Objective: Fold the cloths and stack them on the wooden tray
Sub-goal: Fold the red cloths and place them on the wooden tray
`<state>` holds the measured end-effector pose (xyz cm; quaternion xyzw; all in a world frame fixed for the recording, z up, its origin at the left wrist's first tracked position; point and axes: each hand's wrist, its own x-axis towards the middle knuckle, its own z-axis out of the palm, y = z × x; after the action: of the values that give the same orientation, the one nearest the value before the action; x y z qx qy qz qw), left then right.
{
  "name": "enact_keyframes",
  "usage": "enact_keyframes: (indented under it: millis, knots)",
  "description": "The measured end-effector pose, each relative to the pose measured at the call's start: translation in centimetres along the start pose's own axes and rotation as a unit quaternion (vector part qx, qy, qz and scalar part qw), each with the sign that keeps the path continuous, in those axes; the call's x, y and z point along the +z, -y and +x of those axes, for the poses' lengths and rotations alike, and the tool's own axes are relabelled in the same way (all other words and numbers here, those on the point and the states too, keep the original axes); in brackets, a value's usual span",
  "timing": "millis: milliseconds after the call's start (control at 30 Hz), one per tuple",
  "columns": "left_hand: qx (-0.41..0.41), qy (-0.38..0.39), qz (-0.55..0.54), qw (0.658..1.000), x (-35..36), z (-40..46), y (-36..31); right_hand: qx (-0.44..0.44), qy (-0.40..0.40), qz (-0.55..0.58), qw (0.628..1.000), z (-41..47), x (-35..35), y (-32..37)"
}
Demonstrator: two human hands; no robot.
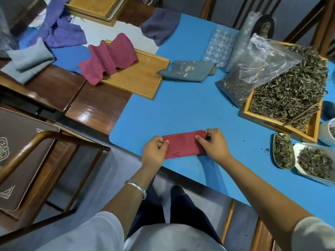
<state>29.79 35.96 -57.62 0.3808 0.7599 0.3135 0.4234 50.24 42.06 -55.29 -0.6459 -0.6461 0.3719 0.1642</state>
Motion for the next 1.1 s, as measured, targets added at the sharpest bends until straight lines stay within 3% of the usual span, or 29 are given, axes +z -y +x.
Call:
enact_keyframes:
  millis: [300,533,767,900,1100]
  knots:
    - [0.001,-0.001,0.004,1.000,0.0,0.1,-0.2,0.019,0.006,-0.056,0.998,0.5,0.6,-0.3]
    - [-0.001,-0.013,0.075,0.997,0.2,0.2,-0.4,0.025,0.005,-0.080,0.997,0.6,0.9,-0.2]
    - [-0.001,-0.006,0.151,0.988,0.0,0.5,-1.2,0.036,-0.009,-0.075,0.997,0.7,1.3,-0.1]
    - [-0.008,-0.032,0.170,0.985,0.2,0.2,-2.0,0.073,-0.037,-0.006,0.997,0.8,1.3,0.2]
    - [0.018,0.028,0.245,0.969,0.8,0.5,-3.6,0.068,-0.029,-0.040,0.996,0.4,2.1,0.6]
